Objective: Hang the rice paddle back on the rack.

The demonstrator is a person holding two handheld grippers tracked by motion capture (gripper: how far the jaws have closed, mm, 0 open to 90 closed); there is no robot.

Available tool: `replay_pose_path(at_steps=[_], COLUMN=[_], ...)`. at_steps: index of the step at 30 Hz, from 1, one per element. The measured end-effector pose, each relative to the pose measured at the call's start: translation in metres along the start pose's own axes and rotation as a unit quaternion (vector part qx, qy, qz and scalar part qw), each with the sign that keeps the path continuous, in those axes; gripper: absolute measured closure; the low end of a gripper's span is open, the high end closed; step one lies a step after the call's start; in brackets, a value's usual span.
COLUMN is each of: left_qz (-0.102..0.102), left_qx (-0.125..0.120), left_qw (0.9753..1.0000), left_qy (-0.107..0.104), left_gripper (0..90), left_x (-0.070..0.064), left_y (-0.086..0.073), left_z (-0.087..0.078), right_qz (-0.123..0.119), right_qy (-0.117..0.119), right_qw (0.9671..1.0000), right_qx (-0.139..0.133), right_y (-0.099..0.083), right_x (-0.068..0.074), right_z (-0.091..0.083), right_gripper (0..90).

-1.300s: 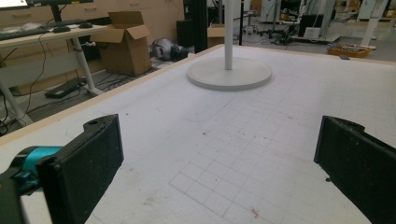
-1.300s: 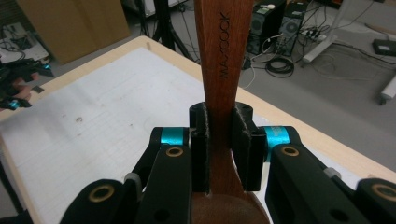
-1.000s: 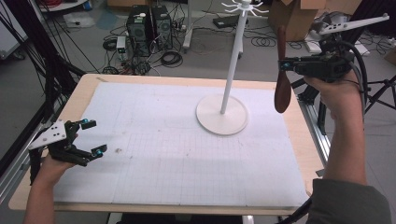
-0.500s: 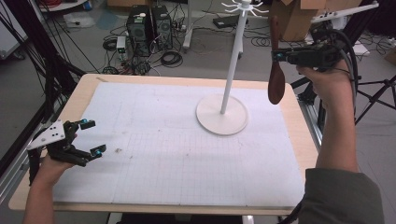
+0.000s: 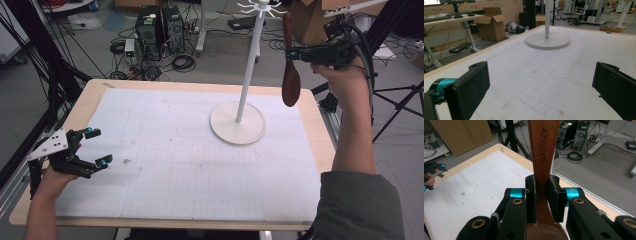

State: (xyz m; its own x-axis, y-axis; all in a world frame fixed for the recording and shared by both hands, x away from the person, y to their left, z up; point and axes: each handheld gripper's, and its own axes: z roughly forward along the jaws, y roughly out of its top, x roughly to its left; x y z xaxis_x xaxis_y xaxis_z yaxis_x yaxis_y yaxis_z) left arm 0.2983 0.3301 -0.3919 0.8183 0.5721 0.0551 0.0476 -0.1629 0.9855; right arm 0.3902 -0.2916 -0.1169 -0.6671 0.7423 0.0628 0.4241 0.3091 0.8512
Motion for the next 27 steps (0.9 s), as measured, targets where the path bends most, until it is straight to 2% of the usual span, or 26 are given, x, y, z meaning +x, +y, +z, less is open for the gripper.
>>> replay_pose_path(at_steps=[27], left_qz=[-0.002], left_qx=[-0.004], left_qw=[1.0000], left_qy=[0.000], left_gripper=[1.8], left_x=[0.000], left_y=[0.000], left_z=[-0.002], right_qz=[0.003], right_qy=[-0.017], right_qw=[0.9998], right_qx=[0.010], right_y=[0.014], right_x=[-0.002], right_z=[0.018], right_gripper=[78.8])
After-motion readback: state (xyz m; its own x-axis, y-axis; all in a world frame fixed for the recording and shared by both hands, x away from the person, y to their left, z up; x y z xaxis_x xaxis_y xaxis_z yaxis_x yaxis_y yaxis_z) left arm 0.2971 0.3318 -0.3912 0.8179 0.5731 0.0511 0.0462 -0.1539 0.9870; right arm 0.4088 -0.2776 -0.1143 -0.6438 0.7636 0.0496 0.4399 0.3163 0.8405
